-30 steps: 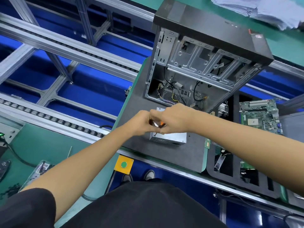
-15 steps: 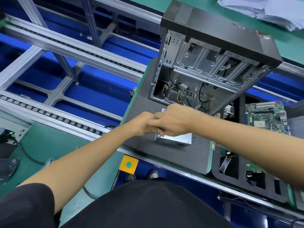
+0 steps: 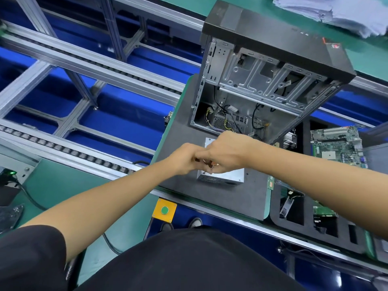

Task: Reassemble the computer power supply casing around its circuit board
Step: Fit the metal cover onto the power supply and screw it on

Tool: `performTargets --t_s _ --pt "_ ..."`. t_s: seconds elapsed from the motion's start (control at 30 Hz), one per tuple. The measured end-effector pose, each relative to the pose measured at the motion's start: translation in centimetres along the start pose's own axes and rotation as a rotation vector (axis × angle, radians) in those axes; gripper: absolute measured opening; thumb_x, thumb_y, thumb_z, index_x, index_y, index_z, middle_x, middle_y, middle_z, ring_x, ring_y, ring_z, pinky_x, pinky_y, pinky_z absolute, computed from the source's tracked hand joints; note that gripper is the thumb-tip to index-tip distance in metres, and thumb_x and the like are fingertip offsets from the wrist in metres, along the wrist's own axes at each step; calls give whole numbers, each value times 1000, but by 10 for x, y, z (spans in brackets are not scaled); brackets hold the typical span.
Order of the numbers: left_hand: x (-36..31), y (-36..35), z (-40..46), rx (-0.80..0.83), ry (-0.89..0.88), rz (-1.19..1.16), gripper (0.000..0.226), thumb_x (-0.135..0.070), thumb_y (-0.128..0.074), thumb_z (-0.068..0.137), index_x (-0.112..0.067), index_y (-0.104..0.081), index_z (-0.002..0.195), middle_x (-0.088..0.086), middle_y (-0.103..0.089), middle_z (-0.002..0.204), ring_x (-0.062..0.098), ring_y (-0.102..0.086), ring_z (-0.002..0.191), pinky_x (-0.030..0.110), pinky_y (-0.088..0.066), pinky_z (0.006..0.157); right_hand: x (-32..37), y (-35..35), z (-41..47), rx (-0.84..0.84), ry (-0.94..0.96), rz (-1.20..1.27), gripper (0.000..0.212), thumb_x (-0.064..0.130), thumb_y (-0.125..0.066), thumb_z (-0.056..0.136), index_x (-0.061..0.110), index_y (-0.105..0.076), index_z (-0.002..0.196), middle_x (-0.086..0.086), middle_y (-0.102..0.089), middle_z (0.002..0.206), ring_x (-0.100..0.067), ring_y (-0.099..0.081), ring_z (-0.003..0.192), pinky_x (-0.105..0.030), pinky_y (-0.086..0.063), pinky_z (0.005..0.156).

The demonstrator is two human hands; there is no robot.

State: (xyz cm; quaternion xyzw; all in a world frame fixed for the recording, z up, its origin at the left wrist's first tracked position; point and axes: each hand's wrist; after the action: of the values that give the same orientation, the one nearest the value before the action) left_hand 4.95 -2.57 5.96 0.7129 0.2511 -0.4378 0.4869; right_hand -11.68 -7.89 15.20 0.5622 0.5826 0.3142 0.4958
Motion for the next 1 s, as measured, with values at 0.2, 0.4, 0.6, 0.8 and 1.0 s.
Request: performTargets --t_s 0.2,0.4,0.6,0.8,1.0 --pt "-5 13 7 147 -38 47 22 -17 -81 85 -34 -68 79 -13 -75 78 -5 -64 71 22 -46 67 -7 -4 -4 35 94 59 17 29 -49 94 30 -38 108 1 -59 72 -24 -30 44 -31 -26 44" --pt "-8 2 9 13 -22 -44 20 -26 -92 72 -27 -74 81 -13 -71 71 11 -60 65 29 -48 65 5 -16 -2 36 -290 146 20 39 -49 95 26 -47 109 5 -31 55 -26 -37 48 -31 -13 45" --pt "1 8 4 50 -201 26 13 -9 -79 86 -7 -76 99 -11 -70 76 -1 -58 67 25 -47 69 1 -3 3 51 -125 104 25 42 -43 93 26 -46 112 1 -59 70 -26 -40 47 -33 -38 47" --pt "7 12 13 151 -296 134 12 0 -66 94 -4 -74 101 -9 -70 84 -5 -64 81 16 -46 77 2 -5 -4 60 -106 205 7 36 -39 96 33 -38 103 -1 -54 66 -30 -46 55 -36 -33 49" --pt "7 25 21 288 -94 34 41 9 -63 91 -31 -70 102 -13 -74 99 -4 -65 89 15 -46 85 28 -25 13 -63 -525 494 30 28 -55 91 25 -52 121 -3 -53 73 -28 -45 64 -32 -16 49"
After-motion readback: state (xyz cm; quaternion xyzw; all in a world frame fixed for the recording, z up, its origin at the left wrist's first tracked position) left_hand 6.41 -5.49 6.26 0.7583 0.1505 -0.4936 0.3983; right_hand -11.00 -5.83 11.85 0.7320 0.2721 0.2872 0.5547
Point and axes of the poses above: each hand's wrist, its own z-axis towards the middle knuckle, its own y-axis out of the back of the hand, x = y × z
